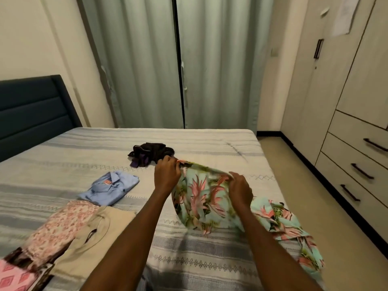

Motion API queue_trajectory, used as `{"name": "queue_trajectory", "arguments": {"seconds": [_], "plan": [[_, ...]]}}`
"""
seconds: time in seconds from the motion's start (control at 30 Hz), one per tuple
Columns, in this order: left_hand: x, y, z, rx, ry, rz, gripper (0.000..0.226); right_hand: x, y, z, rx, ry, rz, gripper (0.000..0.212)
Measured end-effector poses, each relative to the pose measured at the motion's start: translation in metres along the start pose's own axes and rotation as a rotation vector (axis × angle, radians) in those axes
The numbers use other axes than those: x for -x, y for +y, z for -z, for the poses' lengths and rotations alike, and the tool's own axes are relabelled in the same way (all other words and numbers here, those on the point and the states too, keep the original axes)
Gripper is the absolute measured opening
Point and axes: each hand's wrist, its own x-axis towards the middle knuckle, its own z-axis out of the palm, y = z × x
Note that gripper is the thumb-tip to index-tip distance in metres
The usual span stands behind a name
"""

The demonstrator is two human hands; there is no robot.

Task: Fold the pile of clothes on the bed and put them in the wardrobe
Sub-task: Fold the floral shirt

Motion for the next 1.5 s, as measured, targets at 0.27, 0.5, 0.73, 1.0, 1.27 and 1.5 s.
{"name": "queue_trajectory", "arguments": {"seconds": [0.27, 0.5, 0.73, 1.0, 1.27, 1.5], "plan": [[-0.066, 0.064, 0.09, 0.083, 0.012, 0.041, 0.019, -0.098, -0.079, 0.142, 0.13, 0.327, 0.205, 0.025], [-0.125, 0.121, 0.191, -0.262, -0.193, -0.004, 0.025, -0.142, -0.147, 0.264, 0.449, 0.173, 0.247, 0.041], [-0.168, 0.16, 0.282, 0.607, -0.587, 0.232, 0.019, -0.171, -0.208, 0.351, -0.099, 0.004, 0.122, 0.018], [-0.205, 0.208, 0.328, 1.206, -0.095, -0.102, 0.021, -0.156, -0.275, 0.385, -0.498, 0.391, 0.442, 0.052], [-0.22, 0.222, 0.343, 0.7, 0.353, -0.286, 0.037, -0.152, -0.294, 0.402, -0.152, 0.668, 0.559, 0.028], [-0.205, 0.215, 0.342, 1.248, -0.228, -0.123, 0.039, -0.16, -0.288, 0.392, -0.361, 0.317, 0.485, 0.031]]}}
